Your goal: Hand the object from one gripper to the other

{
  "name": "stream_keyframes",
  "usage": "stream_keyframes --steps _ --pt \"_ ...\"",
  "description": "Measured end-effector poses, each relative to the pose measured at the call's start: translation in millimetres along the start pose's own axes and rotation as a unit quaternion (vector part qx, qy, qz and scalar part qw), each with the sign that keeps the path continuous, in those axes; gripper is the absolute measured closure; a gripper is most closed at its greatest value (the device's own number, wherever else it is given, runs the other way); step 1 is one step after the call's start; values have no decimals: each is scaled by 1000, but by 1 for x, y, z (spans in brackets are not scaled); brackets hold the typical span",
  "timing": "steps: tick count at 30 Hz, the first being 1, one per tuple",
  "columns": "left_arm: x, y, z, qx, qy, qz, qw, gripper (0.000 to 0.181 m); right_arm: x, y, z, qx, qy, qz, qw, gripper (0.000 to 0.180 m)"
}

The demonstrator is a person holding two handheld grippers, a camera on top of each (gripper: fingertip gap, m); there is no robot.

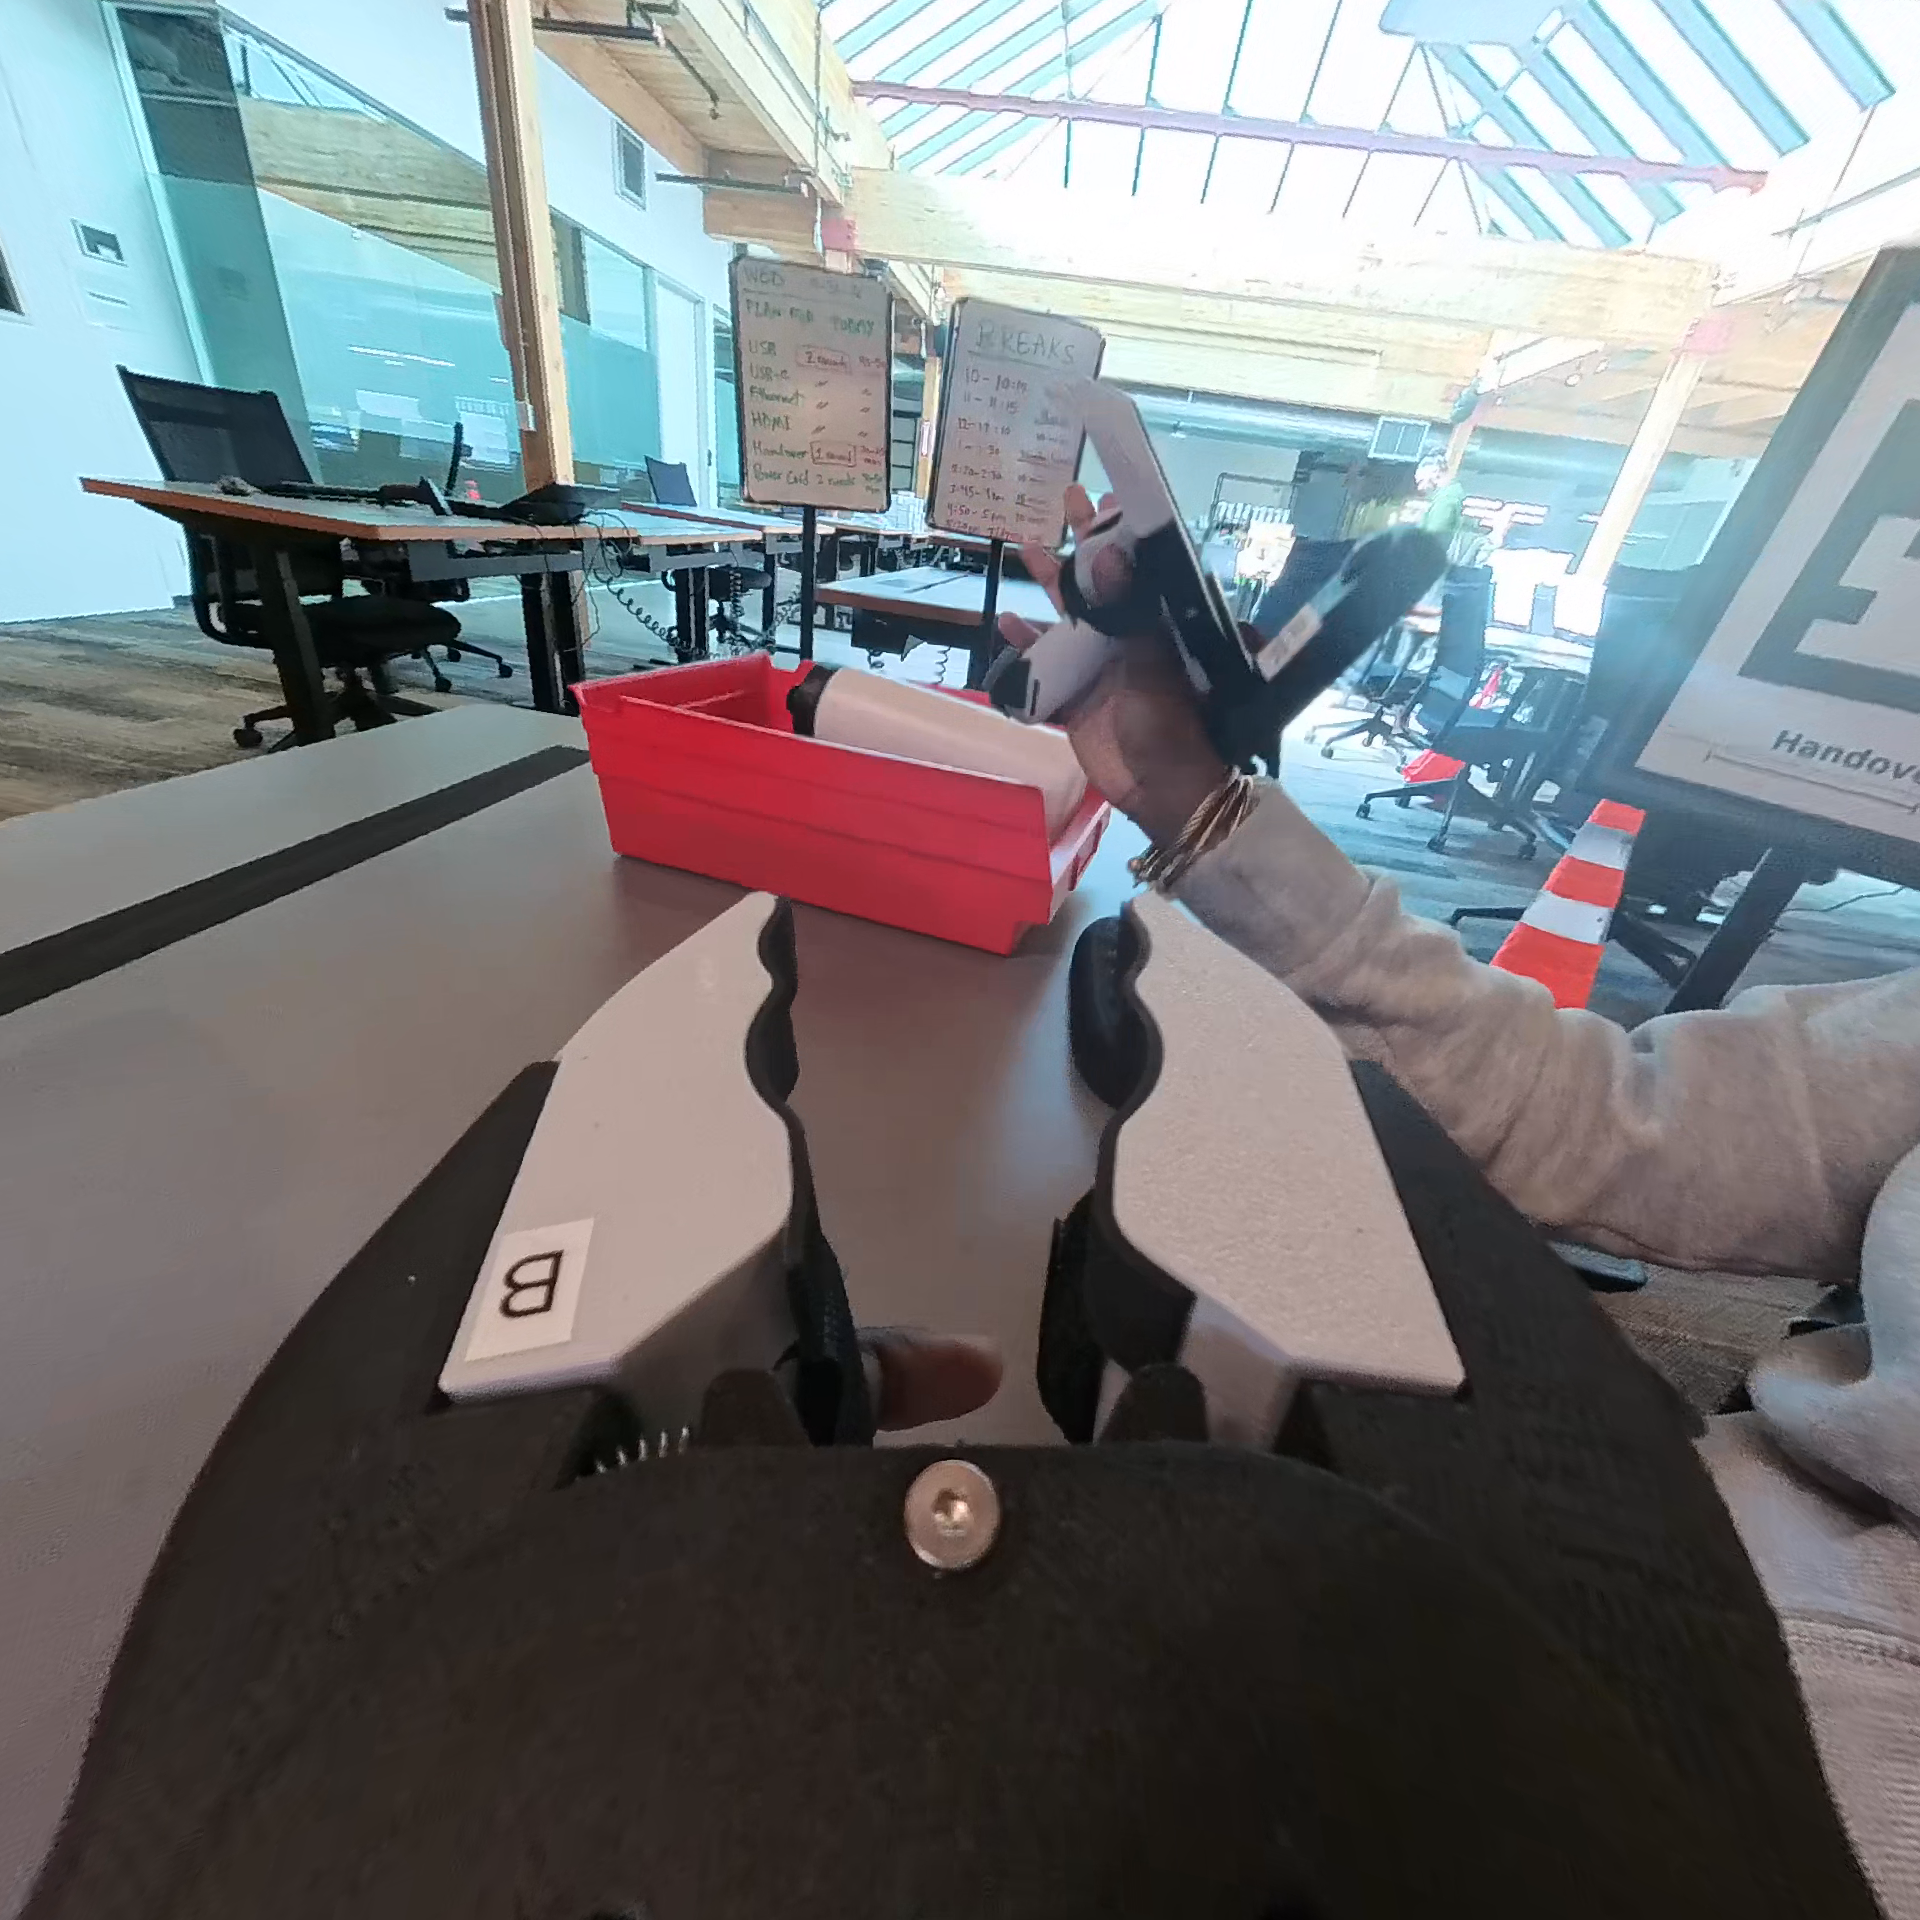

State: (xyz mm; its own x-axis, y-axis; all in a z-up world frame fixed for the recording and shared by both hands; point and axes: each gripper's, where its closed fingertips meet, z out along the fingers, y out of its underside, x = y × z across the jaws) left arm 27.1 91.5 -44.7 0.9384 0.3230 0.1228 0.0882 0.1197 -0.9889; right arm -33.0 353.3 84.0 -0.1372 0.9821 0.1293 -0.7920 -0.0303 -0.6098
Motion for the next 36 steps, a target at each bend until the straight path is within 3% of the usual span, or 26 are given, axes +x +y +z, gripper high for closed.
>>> stream_keyframes --steps 4,9,12,16,20,22,26,33,36 --pt "1 -13 -5 32 1 1 999 123 -24 -32 -7 83 -40 -19 996 40" --pt "-5 -18 -9 31 -12 -7 999 123 -58 -50 -15 145 -62 52 986 45" --pt "-1 -26 -15 26 -5 -20 999 123 -101 -42 -15 129 -115 60 983 47" --pt "4 -50 -42 24 -7 -36 999 123 -187 -20 -32 86 -260 21 962 47" --pt "-27 -51 -103 -91 -112 -32 989 123 -250 18 -57 14 -382 -3 924 45" --pt "-63 -37 -150 -205 -215 -17 955 123 -266 39 -63 -25 -414 -22 910 42" --pt "-128 -3 -249 -419 -368 -76 826 127 -279 63 -70 -53 -441 -60 894 42" --pt "-194 40 -318 -609 -403 -132 670 138 -282 69 -75 -66 -457 -48 886 43" --pt "-210 54 -335 -645 -404 -142 633 138 -282 67 -77 -66 -463 -43 883 44"
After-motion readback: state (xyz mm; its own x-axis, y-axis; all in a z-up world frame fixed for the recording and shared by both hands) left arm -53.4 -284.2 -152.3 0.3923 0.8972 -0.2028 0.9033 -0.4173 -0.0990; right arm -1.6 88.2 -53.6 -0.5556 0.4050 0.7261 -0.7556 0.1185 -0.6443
